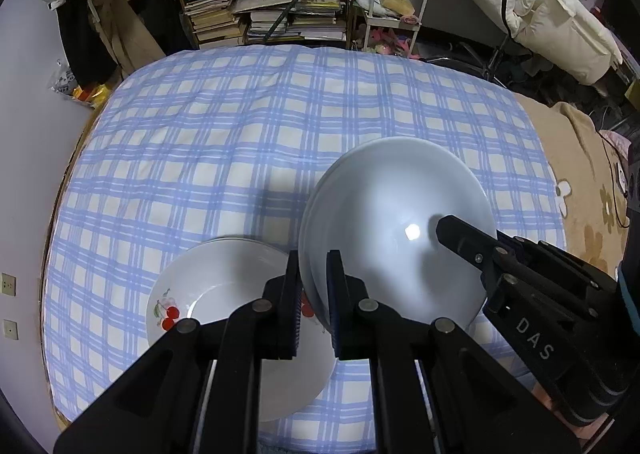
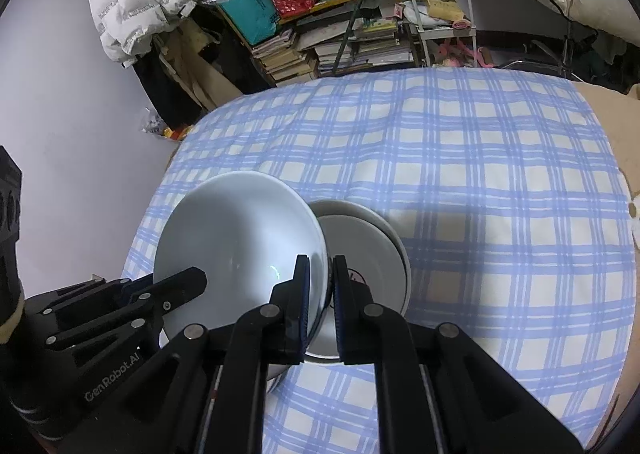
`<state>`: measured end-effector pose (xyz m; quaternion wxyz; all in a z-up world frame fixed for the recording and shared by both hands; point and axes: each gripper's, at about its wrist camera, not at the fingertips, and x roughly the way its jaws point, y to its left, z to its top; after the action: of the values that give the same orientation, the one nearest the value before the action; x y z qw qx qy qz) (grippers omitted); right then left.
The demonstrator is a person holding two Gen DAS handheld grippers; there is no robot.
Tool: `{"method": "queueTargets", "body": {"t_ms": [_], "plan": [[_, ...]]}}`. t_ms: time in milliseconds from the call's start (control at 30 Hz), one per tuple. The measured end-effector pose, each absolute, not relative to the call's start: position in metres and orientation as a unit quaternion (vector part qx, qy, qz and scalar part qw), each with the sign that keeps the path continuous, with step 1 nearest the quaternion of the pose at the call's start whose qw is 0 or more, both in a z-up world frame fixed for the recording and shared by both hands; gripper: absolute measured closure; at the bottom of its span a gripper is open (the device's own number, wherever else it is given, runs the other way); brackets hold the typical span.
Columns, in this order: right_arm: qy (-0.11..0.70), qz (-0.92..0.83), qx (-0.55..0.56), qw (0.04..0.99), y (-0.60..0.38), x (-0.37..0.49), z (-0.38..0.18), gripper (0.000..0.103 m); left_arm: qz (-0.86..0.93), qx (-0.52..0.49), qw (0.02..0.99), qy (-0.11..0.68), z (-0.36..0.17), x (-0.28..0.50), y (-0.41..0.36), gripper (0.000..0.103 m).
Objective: Organize plates and bowls
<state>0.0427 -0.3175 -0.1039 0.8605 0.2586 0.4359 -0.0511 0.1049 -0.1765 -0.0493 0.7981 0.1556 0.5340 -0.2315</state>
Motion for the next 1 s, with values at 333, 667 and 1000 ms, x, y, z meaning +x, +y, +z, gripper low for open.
{"method": "queueTargets", "body": {"t_ms": [333, 667, 1000], "plan": [[0.454, -0.068, 0.264, 0.848, -0.325, 0.047, -0.121, 0.091, -0.229, 0.164, 0.792, 0.541, -0.065, 0.105, -0.187, 0.093], [0.469, -0.075, 0.283, 0.833, -0.332, 0.046, -0.136, 0.091, -0.229, 0.161, 0.787, 0.55, -0.076, 0.11, -0.193, 0.093], [0.482, -0.082, 0.298, 0.82, -0.337, 0.047, -0.149, 0.091, -0.229, 0.167, 0.782, 0.556, -0.084, 0.113, -0.198, 0.093]]}}
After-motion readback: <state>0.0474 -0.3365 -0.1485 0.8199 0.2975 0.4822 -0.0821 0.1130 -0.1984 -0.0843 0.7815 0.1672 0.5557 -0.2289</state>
